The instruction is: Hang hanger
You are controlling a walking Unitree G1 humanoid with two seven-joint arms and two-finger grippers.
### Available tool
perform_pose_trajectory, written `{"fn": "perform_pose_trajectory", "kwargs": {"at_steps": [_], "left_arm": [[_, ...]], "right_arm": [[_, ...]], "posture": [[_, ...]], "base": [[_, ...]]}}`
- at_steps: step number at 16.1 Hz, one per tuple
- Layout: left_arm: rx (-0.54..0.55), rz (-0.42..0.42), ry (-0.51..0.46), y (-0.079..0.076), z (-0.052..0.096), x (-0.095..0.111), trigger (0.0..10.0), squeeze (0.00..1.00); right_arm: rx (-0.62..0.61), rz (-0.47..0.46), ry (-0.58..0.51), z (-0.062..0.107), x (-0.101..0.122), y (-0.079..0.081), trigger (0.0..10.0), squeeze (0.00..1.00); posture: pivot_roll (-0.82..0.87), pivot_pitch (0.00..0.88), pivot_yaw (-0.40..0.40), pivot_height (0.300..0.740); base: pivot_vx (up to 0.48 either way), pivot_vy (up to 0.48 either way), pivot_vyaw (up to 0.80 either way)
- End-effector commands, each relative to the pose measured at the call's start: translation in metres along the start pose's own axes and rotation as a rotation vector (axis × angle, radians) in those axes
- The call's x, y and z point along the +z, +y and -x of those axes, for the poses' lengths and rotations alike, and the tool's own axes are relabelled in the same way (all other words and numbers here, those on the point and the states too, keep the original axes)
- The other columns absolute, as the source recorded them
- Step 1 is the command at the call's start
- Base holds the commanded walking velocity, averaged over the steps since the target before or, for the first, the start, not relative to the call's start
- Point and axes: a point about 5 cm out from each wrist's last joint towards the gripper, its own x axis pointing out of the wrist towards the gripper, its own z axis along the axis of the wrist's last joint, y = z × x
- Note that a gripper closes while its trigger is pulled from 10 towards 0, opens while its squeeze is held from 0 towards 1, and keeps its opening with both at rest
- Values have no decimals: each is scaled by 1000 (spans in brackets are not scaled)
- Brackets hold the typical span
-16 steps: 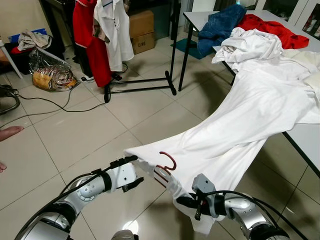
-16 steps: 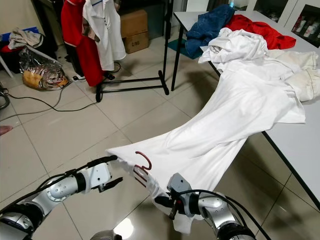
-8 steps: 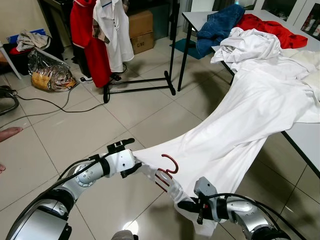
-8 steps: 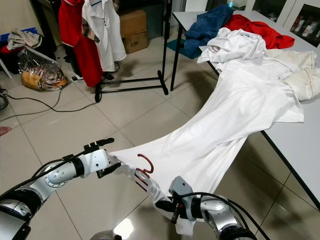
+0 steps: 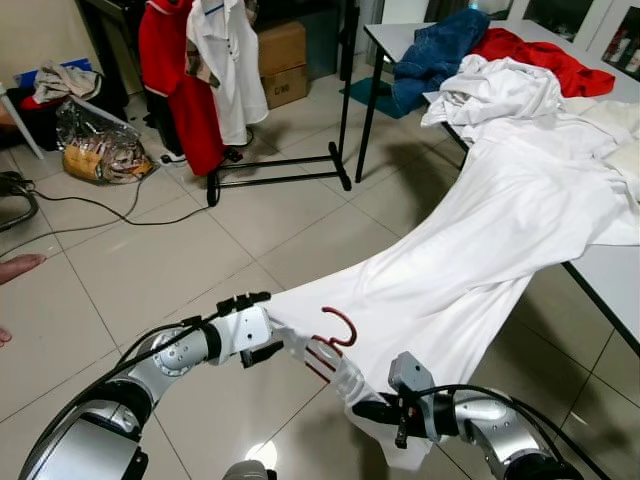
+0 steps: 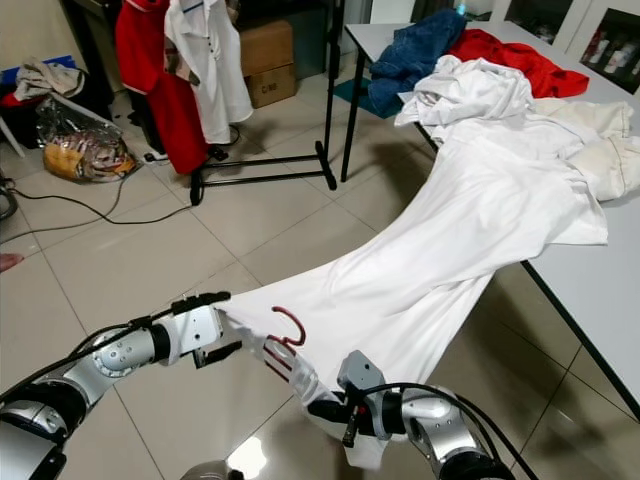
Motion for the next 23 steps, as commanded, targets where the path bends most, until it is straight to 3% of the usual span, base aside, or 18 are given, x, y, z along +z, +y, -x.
{"fn": "perform_pose_trajectory", "kwargs": {"at_steps": [1,4,5,6,7,8,9,10,11,23], "left_arm": [[-35,25,36,-5,1,-5,10000,741],[-23,35,76,-5,1,-9,10000,718],[-13,53,88,-4,0,-10,10000,643],[-12,62,103,-3,-1,-11,10000,451],[-14,63,110,-3,-1,-11,10000,451],[-24,69,135,-4,-2,-13,10000,98],[-40,81,148,-6,-2,-14,10000,0],[-47,88,150,-7,-2,-15,8627,0],[-69,102,154,-11,-3,-16,0,0],[-99,169,94,-18,-4,-12,0,0]], "right_arm": [[20,25,-18,-1,7,-1,10000,0],[41,53,-29,-3,14,-1,10000,0],[42,55,-30,-3,15,-1,10000,0],[41,57,-31,-3,15,-1,10000,0],[41,57,-32,-3,16,-1,10000,0],[36,60,-36,-3,17,-2,10000,0],[31,61,-40,-3,18,-2,10000,0],[29,61,-42,-3,18,-3,10000,0],[19,64,-48,-2,19,-3,10000,0],[-79,117,-88,-2,33,-15,10000,0]], "posture": [[122,0,16,740],[120,0,18,740],[120,0,18,740],[117,0,19,740],[117,0,19,740],[115,0,21,740],[112,0,23,740],[112,0,23,740],[107,0,24,740],[121,0,19,740]], "base": [[0,0,0],[0,0,0],[0,0,0],[0,0,0],[0,0,0],[0,0,0],[0,0,0],[0,0,0],[0,0,0],[0,0,0]]}}
